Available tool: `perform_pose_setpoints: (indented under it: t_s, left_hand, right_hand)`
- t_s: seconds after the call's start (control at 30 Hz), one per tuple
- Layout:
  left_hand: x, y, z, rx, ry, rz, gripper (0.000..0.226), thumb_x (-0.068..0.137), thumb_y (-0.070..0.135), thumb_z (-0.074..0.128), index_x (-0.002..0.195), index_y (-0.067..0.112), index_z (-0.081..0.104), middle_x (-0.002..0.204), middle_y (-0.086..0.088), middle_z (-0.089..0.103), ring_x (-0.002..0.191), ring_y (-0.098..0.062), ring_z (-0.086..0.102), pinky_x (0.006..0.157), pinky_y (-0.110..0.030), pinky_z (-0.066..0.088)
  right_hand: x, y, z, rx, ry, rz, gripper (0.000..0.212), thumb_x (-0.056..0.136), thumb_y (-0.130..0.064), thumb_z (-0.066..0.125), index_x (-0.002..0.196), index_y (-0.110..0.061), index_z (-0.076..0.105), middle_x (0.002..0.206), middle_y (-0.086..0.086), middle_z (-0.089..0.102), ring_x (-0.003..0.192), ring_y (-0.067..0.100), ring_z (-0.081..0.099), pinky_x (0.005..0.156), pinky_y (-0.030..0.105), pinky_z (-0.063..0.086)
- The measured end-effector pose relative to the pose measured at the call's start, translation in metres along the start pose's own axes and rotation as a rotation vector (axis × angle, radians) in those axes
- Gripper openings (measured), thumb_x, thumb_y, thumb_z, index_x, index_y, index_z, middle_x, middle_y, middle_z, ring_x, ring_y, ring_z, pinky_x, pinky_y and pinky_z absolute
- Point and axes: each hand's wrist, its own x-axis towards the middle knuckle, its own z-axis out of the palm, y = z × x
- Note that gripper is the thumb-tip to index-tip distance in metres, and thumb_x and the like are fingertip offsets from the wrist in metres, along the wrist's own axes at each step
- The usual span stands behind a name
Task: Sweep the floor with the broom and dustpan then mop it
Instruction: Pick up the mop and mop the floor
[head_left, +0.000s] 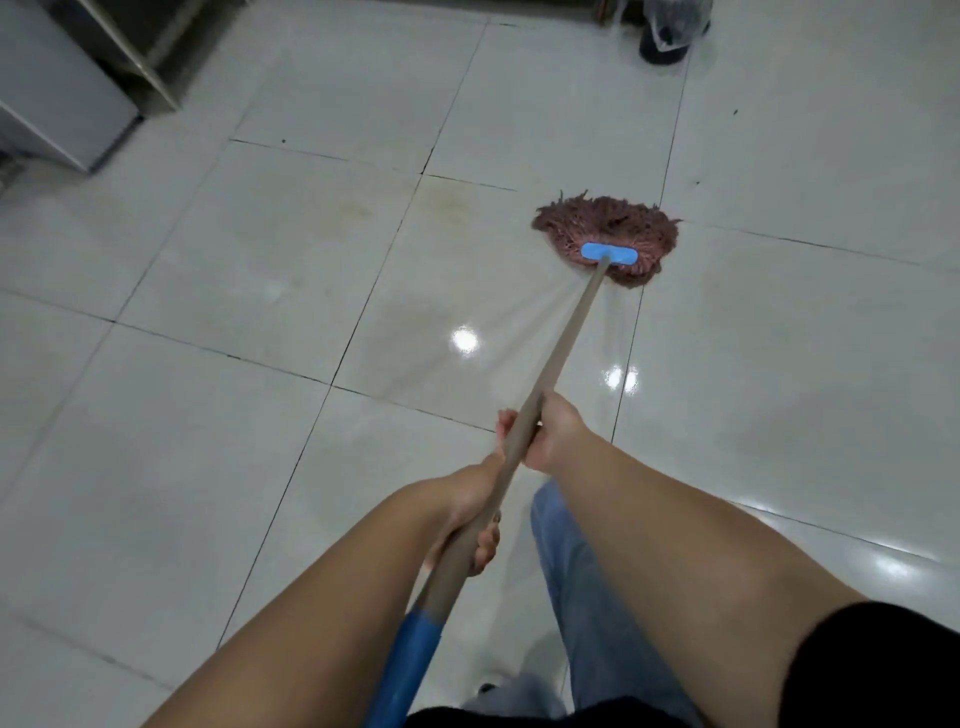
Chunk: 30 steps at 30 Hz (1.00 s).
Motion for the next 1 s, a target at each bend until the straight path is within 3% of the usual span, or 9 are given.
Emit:
perform_pose_setpoints:
  t_s: [0.1, 0.17, 0.23, 0.4, 0.5, 0.63, 0.7, 0.87, 1.0]
  left_hand:
    - [-0.016, -0.085, 0.023, -0.002, -0.014, -0.032, 0.076, 0.061, 0.093, 0.03, 0.06, 0.016, 0.032, 0.043, 0.001, 0.035, 0.033, -0.01, 0.031, 0.037, -0.013, 0.032]
    - [-0.025, -0.132, 0.037, 0.006, -0.031, -0.044, 0.083, 0.048, 0.098, 0.032, 0.064, 0.016, 0.03, 0.045, 0.0, 0.033, 0.034, -0.011, 0.03, 0.038, -0.012, 0.03]
    - [-0.036, -0.168, 0.049, 0.011, -0.061, -0.065, 0.085, 0.042, 0.099, 0.035, 0.065, 0.017, 0.031, 0.046, 0.0, 0.033, 0.033, -0.012, 0.031, 0.039, -0.012, 0.031]
    - [-0.048, -0.197, 0.078, -0.009, -0.09, -0.096, 0.075, 0.059, 0.092, 0.03, 0.061, 0.017, 0.034, 0.044, 0.001, 0.036, 0.032, -0.01, 0.033, 0.038, -0.013, 0.03]
    - [-0.043, -0.189, 0.11, -0.024, -0.084, -0.066, 0.076, 0.062, 0.091, 0.029, 0.065, 0.016, 0.036, 0.042, 0.002, 0.038, 0.029, -0.009, 0.034, 0.036, -0.012, 0.032]
    - [-0.029, -0.17, 0.161, -0.055, -0.068, -0.054, 0.075, 0.065, 0.091, 0.025, 0.06, 0.017, 0.033, 0.045, 0.002, 0.035, 0.032, -0.008, 0.031, 0.036, -0.013, 0.03]
    - [-0.021, -0.154, 0.191, -0.065, -0.055, -0.059, 0.074, 0.068, 0.089, 0.02, 0.061, 0.017, 0.035, 0.046, 0.001, 0.035, 0.033, -0.008, 0.031, 0.038, -0.013, 0.029]
    - [0.006, -0.073, 0.264, -0.079, 0.015, -0.05, 0.075, 0.076, 0.083, 0.018, 0.074, 0.013, 0.044, 0.043, 0.001, 0.036, 0.033, -0.009, 0.032, 0.04, -0.011, 0.032]
    - [0.035, 0.029, 0.299, -0.104, 0.053, 0.017, 0.075, 0.076, 0.083, 0.02, 0.072, 0.012, 0.042, 0.043, 0.0, 0.034, 0.032, -0.011, 0.029, 0.04, -0.012, 0.028]
  right_hand:
    - [-0.022, 0.077, -0.034, 0.043, 0.089, 0.039, 0.035, 0.098, -0.039, 0.041, 0.073, -0.016, 0.04, 0.062, 0.002, 0.04, 0.035, 0.011, 0.042, 0.037, 0.012, 0.039]
    - [-0.036, 0.121, -0.055, 0.06, 0.141, 0.034, 0.037, 0.098, -0.041, 0.04, 0.071, -0.016, 0.04, 0.06, 0.002, 0.037, 0.019, 0.008, 0.036, 0.033, 0.009, 0.037]
    - [-0.048, 0.155, -0.074, 0.019, 0.201, 0.05, 0.038, 0.098, -0.042, 0.037, 0.073, -0.013, 0.044, 0.057, 0.003, 0.037, 0.015, 0.009, 0.032, 0.032, 0.01, 0.037]
    - [-0.076, 0.172, -0.107, 0.03, 0.237, 0.025, 0.042, 0.097, -0.046, 0.038, 0.073, -0.012, 0.044, 0.053, 0.002, 0.036, 0.016, 0.009, 0.031, 0.034, 0.008, 0.034]
    - [-0.085, 0.155, -0.131, 0.036, 0.225, -0.01, 0.041, 0.099, -0.042, 0.037, 0.073, -0.01, 0.042, 0.053, 0.005, 0.039, 0.014, 0.01, 0.032, 0.031, 0.008, 0.035]
    - [-0.089, 0.123, -0.171, -0.013, 0.242, -0.03, 0.043, 0.1, -0.039, 0.037, 0.07, -0.008, 0.041, 0.026, 0.003, 0.039, 0.013, 0.011, 0.033, 0.03, 0.01, 0.034]
    - [-0.088, 0.099, -0.193, -0.009, 0.246, -0.016, 0.044, 0.099, -0.04, 0.04, 0.069, -0.008, 0.043, 0.023, 0.002, 0.039, 0.013, 0.012, 0.034, 0.029, 0.01, 0.034]
    - [-0.071, 0.0, -0.238, 0.015, 0.222, -0.034, 0.039, 0.097, -0.039, 0.045, 0.072, -0.009, 0.044, 0.037, 0.006, 0.047, 0.016, 0.011, 0.038, 0.032, 0.013, 0.039]
    - [-0.04, -0.108, -0.248, 0.007, 0.153, -0.066, 0.034, 0.098, -0.035, 0.045, 0.074, -0.011, 0.042, 0.063, 0.007, 0.045, 0.041, 0.015, 0.044, 0.035, 0.014, 0.043]
